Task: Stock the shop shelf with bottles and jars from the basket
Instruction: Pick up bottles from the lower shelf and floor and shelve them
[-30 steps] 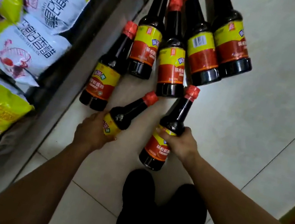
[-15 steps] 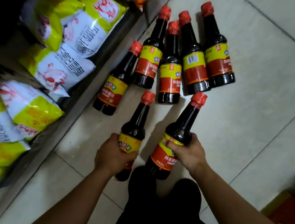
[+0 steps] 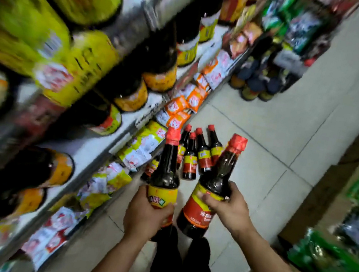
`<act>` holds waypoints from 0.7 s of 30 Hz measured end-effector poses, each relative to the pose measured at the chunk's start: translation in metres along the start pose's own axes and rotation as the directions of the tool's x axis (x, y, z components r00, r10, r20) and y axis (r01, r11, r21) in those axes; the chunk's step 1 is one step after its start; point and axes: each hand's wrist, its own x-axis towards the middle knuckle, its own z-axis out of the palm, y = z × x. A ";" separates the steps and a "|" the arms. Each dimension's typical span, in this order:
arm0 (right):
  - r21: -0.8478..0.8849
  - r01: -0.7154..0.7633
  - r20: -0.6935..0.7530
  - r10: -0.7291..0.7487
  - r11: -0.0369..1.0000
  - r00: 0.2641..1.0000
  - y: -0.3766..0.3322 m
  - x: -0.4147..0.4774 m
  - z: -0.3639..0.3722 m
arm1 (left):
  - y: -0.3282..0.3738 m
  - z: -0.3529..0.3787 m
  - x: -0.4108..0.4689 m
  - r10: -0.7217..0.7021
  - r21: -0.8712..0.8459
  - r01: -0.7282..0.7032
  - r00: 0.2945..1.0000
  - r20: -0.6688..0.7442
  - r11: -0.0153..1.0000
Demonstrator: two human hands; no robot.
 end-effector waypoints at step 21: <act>0.107 0.616 0.224 -0.622 0.781 0.750 -0.266 -0.286 -0.031 | 0.160 -0.262 -0.258 0.401 -0.249 -0.543 0.799 -0.448 0.802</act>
